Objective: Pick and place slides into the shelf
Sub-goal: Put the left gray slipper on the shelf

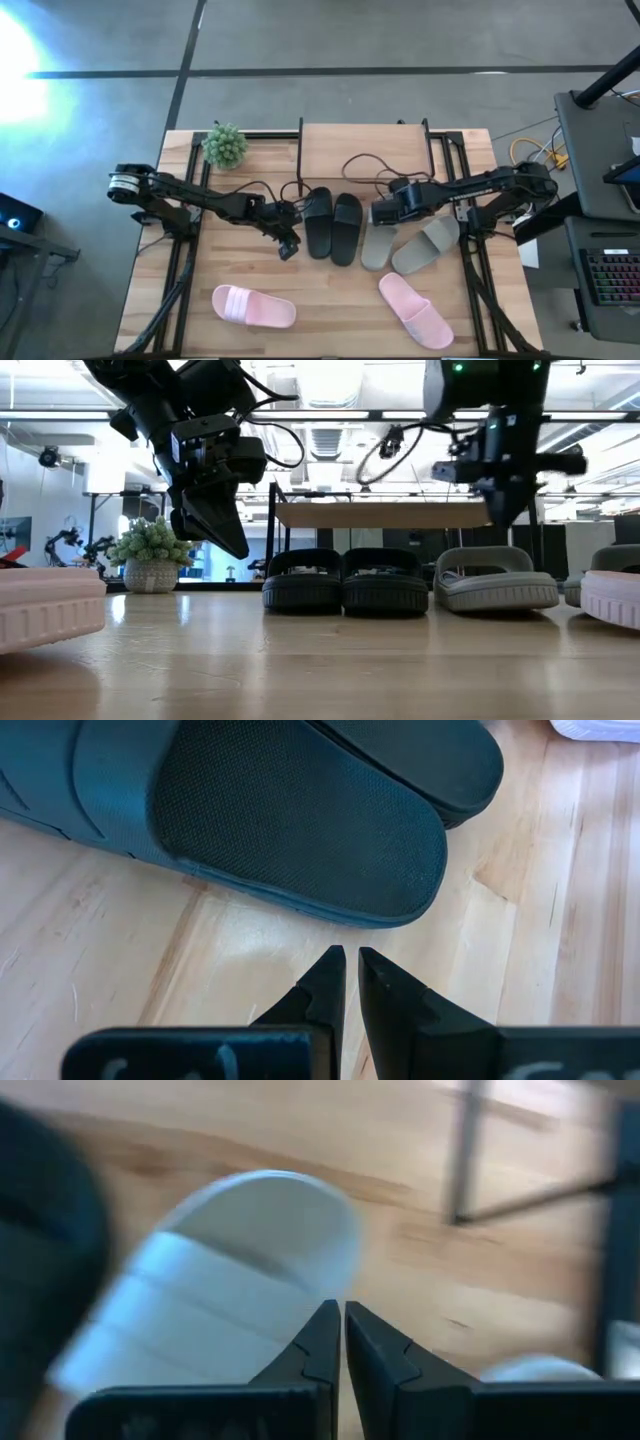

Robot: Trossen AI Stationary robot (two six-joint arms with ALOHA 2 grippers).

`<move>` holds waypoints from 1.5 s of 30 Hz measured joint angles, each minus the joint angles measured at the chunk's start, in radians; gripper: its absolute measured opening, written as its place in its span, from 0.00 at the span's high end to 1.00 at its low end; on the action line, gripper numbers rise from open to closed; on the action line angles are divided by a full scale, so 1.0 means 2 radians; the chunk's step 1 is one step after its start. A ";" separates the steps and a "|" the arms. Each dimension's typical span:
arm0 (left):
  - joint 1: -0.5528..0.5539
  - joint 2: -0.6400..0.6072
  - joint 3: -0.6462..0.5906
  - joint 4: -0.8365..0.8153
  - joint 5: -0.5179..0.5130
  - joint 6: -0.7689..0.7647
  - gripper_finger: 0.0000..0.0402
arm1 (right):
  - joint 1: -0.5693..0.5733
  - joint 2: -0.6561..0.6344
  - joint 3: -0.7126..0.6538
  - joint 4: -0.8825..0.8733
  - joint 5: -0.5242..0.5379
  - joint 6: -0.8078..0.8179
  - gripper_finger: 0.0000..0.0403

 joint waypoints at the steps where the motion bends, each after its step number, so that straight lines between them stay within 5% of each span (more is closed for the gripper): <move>1: -0.001 0.000 0.000 0.000 0.000 0.000 0.96 | 0.003 0.000 0.005 -0.026 -0.002 0.016 0.97; 12: -0.002 0.000 0.000 0.000 -0.001 0.003 0.96 | 0.049 0.000 0.018 -0.138 -0.147 0.073 0.97; 19: -0.002 0.000 0.000 0.000 -0.001 0.005 0.96 | 0.091 0.000 0.009 -0.147 -0.180 0.129 0.97; 27: -0.003 0.000 0.000 0.000 -0.001 0.016 0.96 | 0.103 0.000 0.012 -0.111 -0.170 0.119 0.97; 34: -0.003 0.000 0.000 0.000 -0.001 0.017 0.96 | 0.115 0.000 0.061 -0.043 -0.059 0.015 0.94; 38: -0.003 0.000 0.000 0.000 -0.001 0.017 0.96 | 0.127 0.000 0.102 -0.038 -0.011 -0.055 0.85; 45: -0.003 0.000 0.000 0.000 -0.001 0.019 0.96 | 0.148 0.008 0.124 -0.026 -0.012 -0.177 0.58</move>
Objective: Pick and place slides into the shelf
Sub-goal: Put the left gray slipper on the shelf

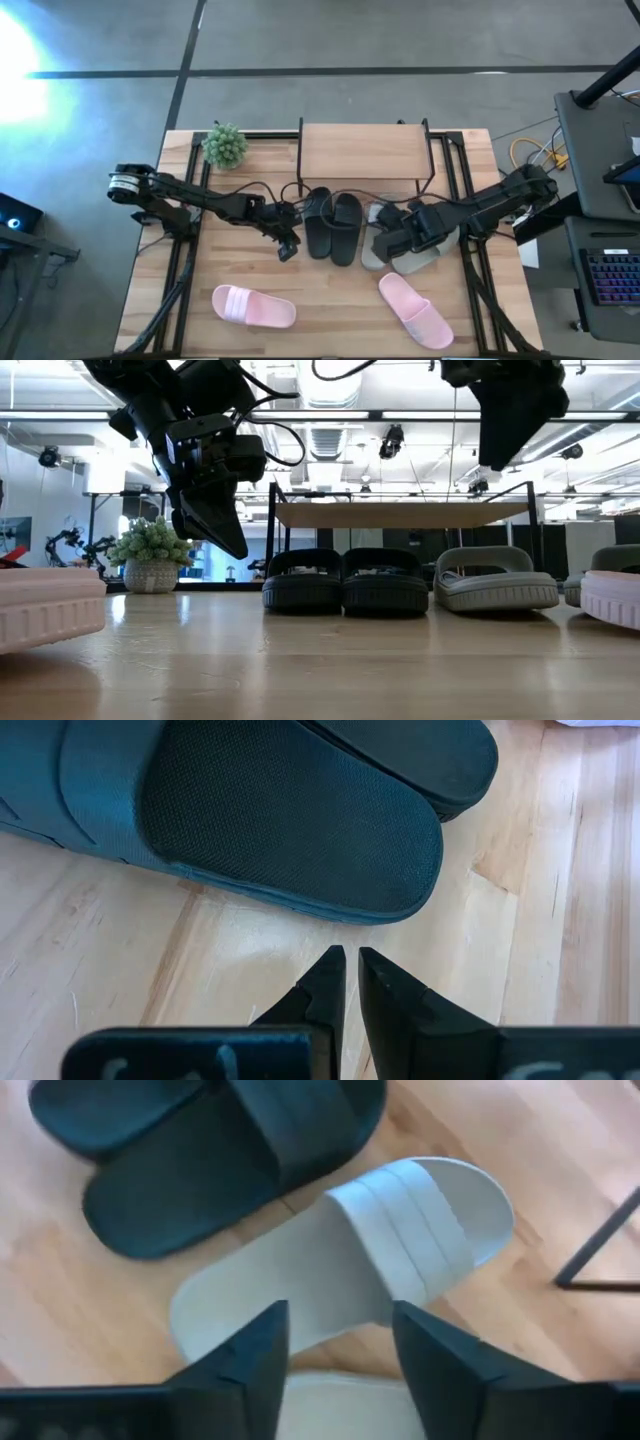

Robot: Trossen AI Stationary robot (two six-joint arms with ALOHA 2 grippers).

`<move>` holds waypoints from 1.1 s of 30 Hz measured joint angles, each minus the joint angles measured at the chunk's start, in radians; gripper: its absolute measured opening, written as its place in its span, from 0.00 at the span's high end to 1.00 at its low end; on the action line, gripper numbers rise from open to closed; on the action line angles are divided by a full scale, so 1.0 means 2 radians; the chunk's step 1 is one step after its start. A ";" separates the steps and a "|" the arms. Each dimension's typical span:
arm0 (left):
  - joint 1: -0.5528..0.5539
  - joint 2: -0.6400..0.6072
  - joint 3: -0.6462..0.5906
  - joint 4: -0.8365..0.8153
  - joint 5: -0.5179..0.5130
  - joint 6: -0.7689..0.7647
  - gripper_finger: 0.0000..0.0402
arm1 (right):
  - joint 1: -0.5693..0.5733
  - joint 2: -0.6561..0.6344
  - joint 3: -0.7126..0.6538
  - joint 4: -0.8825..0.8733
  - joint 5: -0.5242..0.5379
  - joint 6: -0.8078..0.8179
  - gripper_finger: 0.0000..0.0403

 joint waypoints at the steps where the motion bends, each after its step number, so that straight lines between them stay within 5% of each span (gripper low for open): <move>1: 0.000 0.000 0.000 0.000 0.000 0.000 0.96 | 0.004 0.004 -0.002 0.002 0.001 -0.012 0.55; 6: 0.000 0.000 0.000 0.000 -0.001 0.000 0.96 | 0.040 0.036 -0.004 0.014 0.062 -0.094 0.48; 11: -0.003 0.000 0.000 0.000 -0.001 0.000 0.96 | 0.063 0.083 -0.006 0.012 0.070 -0.137 0.47; 33: -0.006 0.000 0.000 0.000 -0.001 0.009 0.96 | -0.012 0.140 -0.082 0.019 0.118 -0.058 0.49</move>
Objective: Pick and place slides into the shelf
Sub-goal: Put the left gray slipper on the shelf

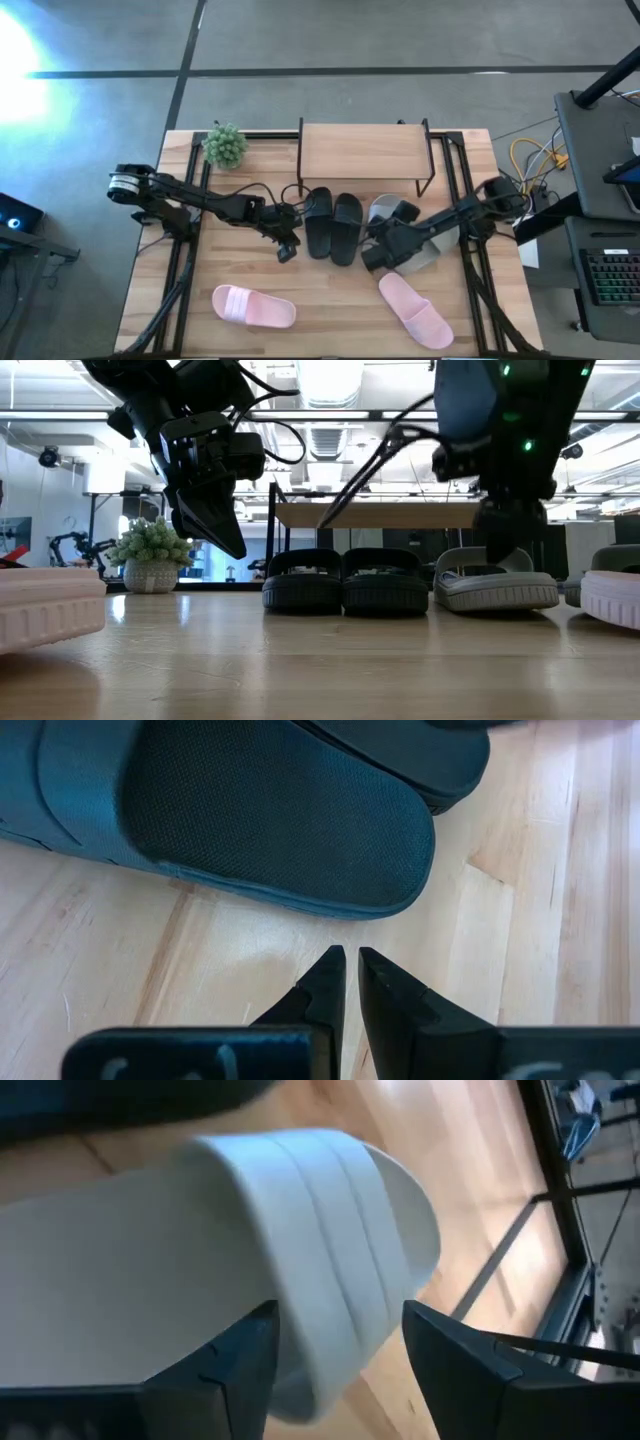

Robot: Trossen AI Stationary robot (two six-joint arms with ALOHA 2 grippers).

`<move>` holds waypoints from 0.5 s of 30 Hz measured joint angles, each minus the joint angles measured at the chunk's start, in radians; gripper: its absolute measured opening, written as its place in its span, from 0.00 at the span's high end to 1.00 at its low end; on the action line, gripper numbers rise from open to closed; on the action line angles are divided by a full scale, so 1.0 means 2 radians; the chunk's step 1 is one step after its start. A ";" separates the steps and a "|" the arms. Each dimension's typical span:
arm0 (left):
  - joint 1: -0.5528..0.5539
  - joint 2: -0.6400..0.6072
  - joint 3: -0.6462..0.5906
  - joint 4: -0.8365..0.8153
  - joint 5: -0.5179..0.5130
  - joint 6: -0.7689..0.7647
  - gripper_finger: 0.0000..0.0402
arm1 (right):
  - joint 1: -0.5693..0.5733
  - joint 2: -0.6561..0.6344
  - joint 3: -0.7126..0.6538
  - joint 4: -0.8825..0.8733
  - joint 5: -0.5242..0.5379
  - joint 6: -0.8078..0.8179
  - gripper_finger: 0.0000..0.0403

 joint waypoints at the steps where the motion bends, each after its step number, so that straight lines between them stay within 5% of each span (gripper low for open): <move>1: 0.000 0.000 0.000 0.000 0.000 0.000 0.96 | -0.004 0.000 -0.005 0.003 -0.002 0.000 0.50; 15: 0.000 0.000 0.000 0.000 0.000 -0.001 0.96 | -0.024 -0.002 -0.020 0.032 -0.006 -0.015 0.95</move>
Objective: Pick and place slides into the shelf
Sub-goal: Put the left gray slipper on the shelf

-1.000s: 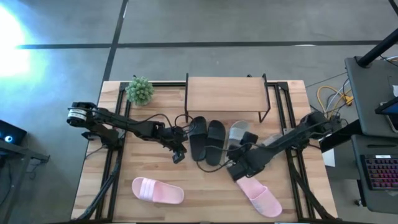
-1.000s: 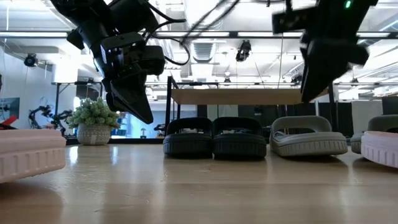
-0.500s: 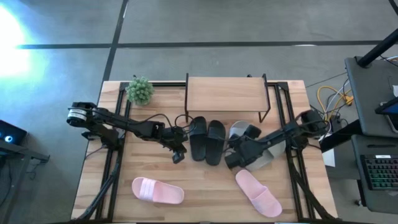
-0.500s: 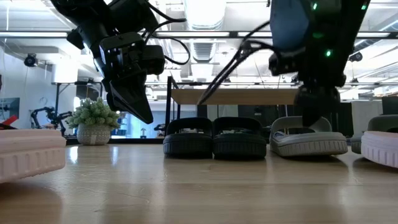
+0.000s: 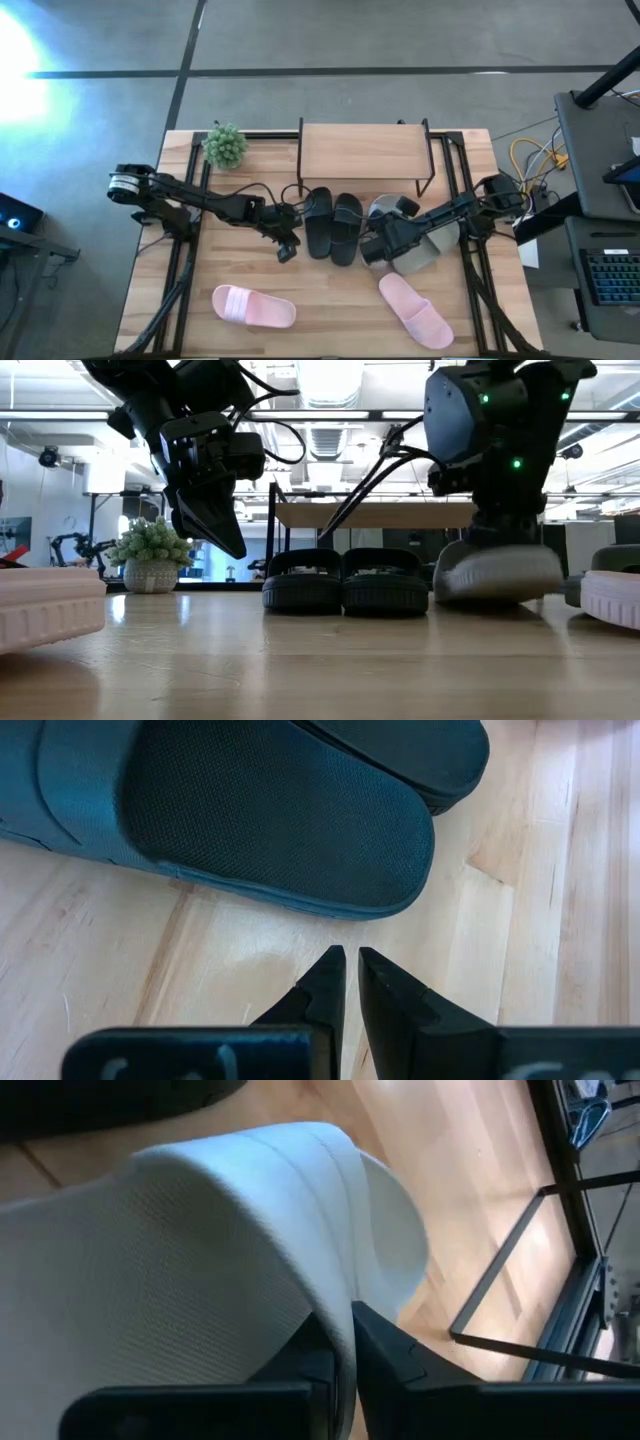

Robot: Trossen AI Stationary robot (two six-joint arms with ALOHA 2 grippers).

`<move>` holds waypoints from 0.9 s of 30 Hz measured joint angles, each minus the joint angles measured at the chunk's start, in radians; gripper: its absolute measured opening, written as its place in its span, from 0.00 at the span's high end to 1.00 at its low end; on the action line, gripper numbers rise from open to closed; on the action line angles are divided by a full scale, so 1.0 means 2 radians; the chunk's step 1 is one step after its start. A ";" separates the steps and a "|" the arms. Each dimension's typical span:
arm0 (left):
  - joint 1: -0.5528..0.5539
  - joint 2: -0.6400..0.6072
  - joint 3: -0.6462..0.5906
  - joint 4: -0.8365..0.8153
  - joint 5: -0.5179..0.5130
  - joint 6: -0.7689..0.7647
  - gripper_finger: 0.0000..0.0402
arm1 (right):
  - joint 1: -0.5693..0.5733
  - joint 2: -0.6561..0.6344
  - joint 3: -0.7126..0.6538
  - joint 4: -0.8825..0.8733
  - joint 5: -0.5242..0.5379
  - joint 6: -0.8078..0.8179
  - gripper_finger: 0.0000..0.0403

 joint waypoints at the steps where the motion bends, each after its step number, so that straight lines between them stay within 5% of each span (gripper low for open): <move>1: 0.000 0.000 0.000 0.000 0.000 0.000 0.96 | 0.002 -0.001 0.005 -0.003 -0.003 0.001 0.96; 8: 0.000 0.000 0.000 0.000 0.000 0.000 0.96 | 0.035 -0.043 0.077 -0.059 -0.007 -0.015 0.97; 16: 0.000 0.000 0.000 -0.004 0.001 -0.001 0.96 | 0.067 -0.076 0.234 -0.202 0.145 -0.012 0.97; 19: 0.000 0.000 0.000 -0.004 0.001 -0.001 0.96 | 0.037 -0.074 0.269 -0.211 0.221 -0.051 0.97; 27: 0.000 0.000 0.000 -0.004 0.001 -0.001 0.96 | -0.116 -0.074 0.256 -0.141 0.271 -0.233 0.97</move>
